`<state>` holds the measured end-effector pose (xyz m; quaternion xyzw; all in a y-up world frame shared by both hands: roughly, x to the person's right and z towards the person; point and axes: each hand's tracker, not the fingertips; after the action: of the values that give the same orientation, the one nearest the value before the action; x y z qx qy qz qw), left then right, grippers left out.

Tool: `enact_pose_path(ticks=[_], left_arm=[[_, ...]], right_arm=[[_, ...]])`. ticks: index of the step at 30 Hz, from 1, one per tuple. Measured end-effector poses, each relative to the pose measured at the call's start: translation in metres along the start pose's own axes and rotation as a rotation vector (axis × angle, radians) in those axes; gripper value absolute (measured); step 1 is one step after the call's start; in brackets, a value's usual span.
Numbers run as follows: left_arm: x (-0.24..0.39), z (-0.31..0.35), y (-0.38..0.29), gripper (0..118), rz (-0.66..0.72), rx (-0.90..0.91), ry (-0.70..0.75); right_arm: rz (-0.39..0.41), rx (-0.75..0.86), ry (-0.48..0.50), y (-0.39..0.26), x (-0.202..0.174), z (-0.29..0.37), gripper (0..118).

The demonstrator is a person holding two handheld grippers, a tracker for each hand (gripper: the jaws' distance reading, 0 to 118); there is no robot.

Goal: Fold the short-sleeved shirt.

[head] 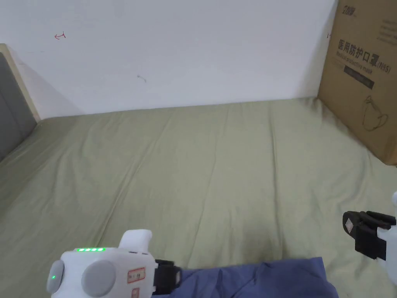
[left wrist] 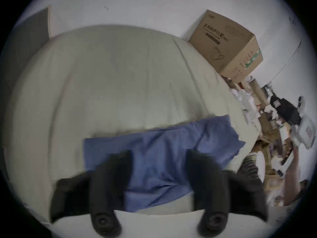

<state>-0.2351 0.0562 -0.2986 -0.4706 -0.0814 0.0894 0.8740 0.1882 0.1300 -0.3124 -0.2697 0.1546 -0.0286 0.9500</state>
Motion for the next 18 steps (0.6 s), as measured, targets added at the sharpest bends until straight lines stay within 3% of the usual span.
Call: enact_pose_path(ticks=[1, 2, 7, 12, 17, 18], left_arm=[[-0.002, -0.002, -0.001, 13, -0.015, -0.009, 0.023], [-0.003, -0.007, -0.003, 3, -0.033, -0.025, 0.049], [0.010, -0.040, -0.014, 2, -0.046, -0.093, -0.167], [0.041, -0.083, -0.024, 2, -0.120, -0.221, -0.206], [0.050, -0.086, -0.025, 2, -0.088, -0.227, -0.243], [0.048, -0.080, -0.024, 2, -0.062, -0.225, -0.312]], right_arm=[[0.004, -0.003, 0.000, -0.001, -0.001, 0.000, 0], [0.007, -0.005, 0.000, -0.001, -0.001, 0.000, 0], [0.012, -0.017, -0.003, -0.002, -0.001, -0.002, 0], [0.008, -0.013, 0.001, -0.001, -0.003, 0.001, 0], [0.020, -0.025, 0.006, -0.003, -0.008, -0.001, 0], [0.021, -0.026, 0.009, -0.003, -0.009, -0.001, 0]])
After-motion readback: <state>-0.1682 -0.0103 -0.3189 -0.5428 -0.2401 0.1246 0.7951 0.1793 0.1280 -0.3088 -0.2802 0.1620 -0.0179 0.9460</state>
